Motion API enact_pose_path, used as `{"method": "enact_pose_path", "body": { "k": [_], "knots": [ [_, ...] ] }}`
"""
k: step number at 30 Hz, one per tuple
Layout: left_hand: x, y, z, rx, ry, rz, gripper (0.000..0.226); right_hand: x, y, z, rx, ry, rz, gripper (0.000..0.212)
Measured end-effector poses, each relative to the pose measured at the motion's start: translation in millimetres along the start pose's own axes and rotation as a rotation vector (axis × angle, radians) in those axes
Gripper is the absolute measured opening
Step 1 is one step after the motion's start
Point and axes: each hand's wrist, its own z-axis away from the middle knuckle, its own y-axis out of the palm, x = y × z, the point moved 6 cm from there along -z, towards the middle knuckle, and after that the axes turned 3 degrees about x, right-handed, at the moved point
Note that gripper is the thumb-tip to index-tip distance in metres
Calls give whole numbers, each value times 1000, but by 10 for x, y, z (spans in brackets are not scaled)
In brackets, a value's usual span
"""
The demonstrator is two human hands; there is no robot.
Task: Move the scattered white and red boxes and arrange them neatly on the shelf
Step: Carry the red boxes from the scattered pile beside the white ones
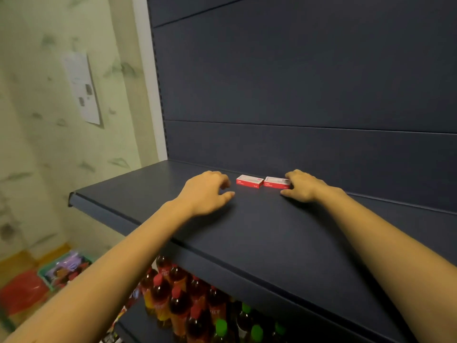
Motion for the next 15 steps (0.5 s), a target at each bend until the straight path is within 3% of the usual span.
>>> {"method": "enact_pose_path", "body": {
  "k": [9, 15],
  "knots": [
    [533, 155, -719, 62, 224, 41, 38, 27, 17, -234, -3, 178, 45, 47],
    [436, 400, -1157, 198, 372, 154, 51, 11, -247, 238, -148, 246, -47, 42]
  ]
}}
